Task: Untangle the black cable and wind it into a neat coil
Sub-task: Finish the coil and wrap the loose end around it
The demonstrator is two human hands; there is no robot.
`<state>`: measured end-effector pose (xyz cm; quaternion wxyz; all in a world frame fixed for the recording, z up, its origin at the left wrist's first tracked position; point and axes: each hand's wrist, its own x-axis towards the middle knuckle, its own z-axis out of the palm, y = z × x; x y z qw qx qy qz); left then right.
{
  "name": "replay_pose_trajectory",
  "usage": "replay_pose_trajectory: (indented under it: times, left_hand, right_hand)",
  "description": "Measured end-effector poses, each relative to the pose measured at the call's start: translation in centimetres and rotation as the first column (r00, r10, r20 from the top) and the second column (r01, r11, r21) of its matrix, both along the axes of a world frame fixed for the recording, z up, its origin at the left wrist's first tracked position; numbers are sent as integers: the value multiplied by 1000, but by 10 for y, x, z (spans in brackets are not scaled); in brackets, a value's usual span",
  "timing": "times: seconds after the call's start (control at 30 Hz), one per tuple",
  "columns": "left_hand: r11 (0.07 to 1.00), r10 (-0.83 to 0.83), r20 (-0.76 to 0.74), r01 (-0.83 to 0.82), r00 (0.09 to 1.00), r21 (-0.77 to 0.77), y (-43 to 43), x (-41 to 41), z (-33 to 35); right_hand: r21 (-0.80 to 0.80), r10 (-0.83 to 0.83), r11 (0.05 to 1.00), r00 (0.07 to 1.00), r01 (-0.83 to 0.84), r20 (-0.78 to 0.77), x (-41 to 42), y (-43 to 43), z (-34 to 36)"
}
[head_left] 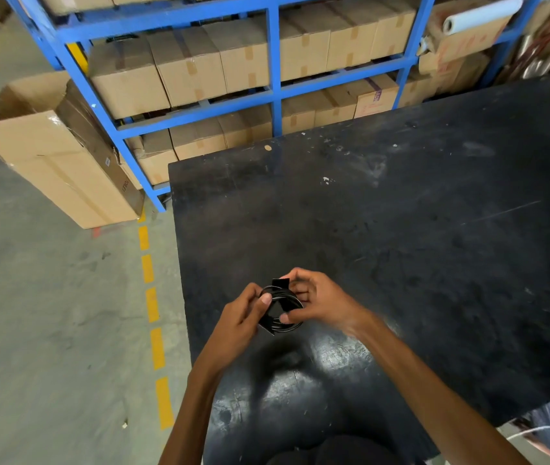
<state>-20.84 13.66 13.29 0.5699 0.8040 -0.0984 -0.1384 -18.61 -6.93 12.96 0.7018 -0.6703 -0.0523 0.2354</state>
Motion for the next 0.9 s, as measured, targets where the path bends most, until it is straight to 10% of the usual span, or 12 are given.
replay_pose_trajectory:
  times: [0.9]
  left_hand:
    - [991,79,-187,-96,979,-88,-4,-6,-14]
  right_hand:
    - [-218,-205,899,804,381,558,-19,15,-3]
